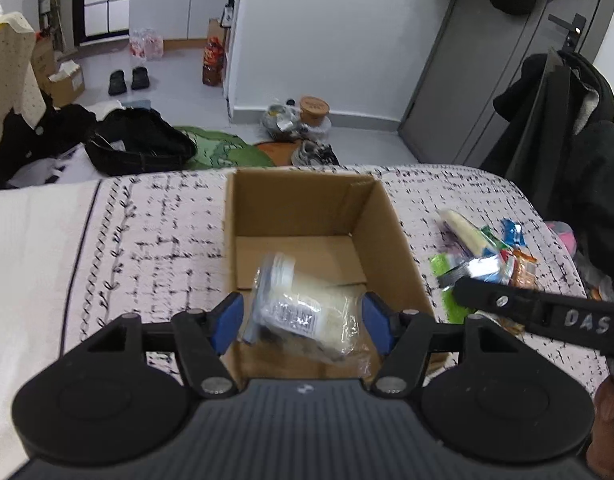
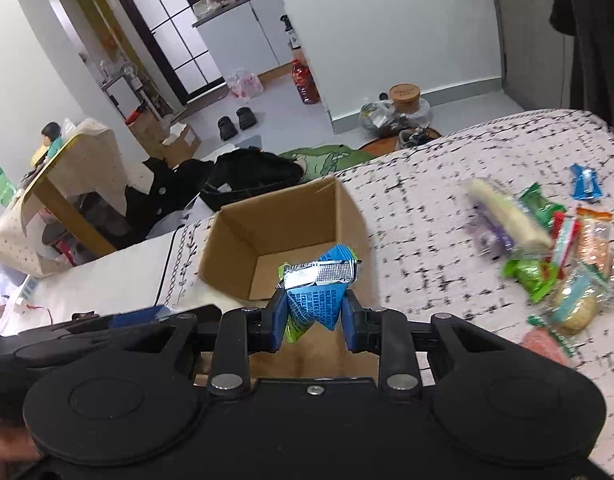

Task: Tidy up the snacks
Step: 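Carry both snacks over the cardboard box and open both grippers to drop them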

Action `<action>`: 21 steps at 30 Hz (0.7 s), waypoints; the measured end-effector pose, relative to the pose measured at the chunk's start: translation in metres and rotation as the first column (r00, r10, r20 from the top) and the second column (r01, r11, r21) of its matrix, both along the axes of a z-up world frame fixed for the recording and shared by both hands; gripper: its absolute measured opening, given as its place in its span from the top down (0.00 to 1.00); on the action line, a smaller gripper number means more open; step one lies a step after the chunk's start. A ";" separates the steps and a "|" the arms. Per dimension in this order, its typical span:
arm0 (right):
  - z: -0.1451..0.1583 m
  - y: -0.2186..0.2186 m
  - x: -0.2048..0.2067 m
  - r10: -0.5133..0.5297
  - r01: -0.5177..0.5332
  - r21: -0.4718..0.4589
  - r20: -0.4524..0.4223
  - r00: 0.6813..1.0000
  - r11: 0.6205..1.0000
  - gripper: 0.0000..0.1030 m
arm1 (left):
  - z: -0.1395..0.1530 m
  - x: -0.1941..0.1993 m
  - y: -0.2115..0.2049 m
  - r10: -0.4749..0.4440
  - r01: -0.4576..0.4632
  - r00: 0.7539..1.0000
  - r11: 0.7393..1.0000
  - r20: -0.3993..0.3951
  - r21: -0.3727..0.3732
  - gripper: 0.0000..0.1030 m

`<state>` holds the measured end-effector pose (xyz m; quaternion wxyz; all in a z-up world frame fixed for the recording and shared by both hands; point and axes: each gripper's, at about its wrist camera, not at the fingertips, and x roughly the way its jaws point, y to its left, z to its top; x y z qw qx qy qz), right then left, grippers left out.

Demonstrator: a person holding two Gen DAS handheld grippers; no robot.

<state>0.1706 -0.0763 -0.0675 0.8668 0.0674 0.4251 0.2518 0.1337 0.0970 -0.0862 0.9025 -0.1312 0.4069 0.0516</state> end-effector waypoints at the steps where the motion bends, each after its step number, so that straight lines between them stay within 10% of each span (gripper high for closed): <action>1: -0.001 0.003 -0.001 0.003 -0.003 -0.004 0.001 1.000 1.000 0.73 | 0.001 -0.001 0.003 0.005 -0.005 1.000 1.000 0.005 -0.006 0.36; 5: -0.006 0.012 0.000 0.012 -0.012 -0.014 -0.008 1.000 1.000 0.71 | 0.006 -0.006 0.007 0.015 -0.015 1.000 1.000 0.020 -0.002 0.32; 15: 0.008 -0.005 -0.004 -0.036 0.044 -0.098 0.073 0.997 0.994 0.23 | 0.011 -0.006 0.008 0.016 -0.016 1.000 1.000 0.014 -0.007 0.19; 21: 0.005 -0.040 -0.006 -0.094 0.098 -0.107 0.041 0.995 0.989 0.13 | 0.012 -0.001 -0.009 -0.009 0.009 1.000 1.000 0.006 -0.018 0.12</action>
